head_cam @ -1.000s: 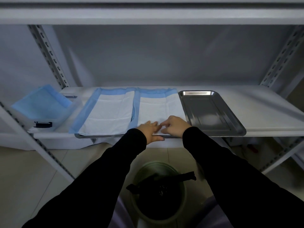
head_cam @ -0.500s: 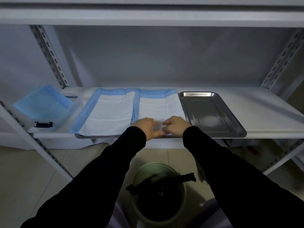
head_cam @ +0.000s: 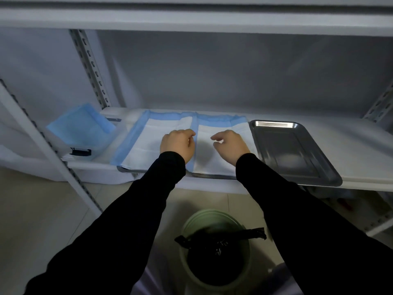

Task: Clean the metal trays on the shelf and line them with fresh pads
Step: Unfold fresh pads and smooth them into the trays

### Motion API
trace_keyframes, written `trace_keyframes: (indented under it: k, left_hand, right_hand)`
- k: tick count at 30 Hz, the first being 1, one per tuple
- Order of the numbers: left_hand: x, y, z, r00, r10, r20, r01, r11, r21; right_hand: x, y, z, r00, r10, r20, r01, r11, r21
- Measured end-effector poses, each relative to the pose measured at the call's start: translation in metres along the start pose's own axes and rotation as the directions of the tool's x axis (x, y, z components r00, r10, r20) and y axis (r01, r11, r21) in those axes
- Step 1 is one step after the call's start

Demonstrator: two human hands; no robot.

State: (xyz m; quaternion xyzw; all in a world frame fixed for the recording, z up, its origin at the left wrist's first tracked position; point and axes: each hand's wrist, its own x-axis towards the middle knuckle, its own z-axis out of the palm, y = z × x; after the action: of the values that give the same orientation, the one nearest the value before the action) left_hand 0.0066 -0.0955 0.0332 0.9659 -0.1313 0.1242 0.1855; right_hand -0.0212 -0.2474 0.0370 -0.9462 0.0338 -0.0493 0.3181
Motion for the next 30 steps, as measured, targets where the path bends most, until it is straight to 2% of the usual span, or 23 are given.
trace_keyframes:
  k: [9,16,24,30]
  left_hand:
    - [0.000,-0.051,-0.022,0.972,-0.210,-0.105,0.207,0.977,-0.040]
    - [-0.001,-0.099,-0.049,0.914,-0.363,-0.183,0.356,0.932,-0.069]
    - [-0.002,-0.141,-0.060,0.892,-0.405,-0.199,0.399,0.914,-0.071]
    - [-0.001,-0.178,-0.073,0.843,-0.431,-0.323,0.464,0.885,0.031]
  right_hand:
    - [0.023,-0.052,0.032,0.995,-0.092,0.026,0.089,0.989,0.116]
    - [0.040,-0.096,0.062,0.983,-0.145,0.111,0.125,0.978,0.168]
    - [0.055,-0.141,0.097,0.955,-0.229,0.187,0.197,0.965,0.173]
    - [0.064,-0.168,0.119,0.940,-0.265,0.217,0.218,0.952,0.216]
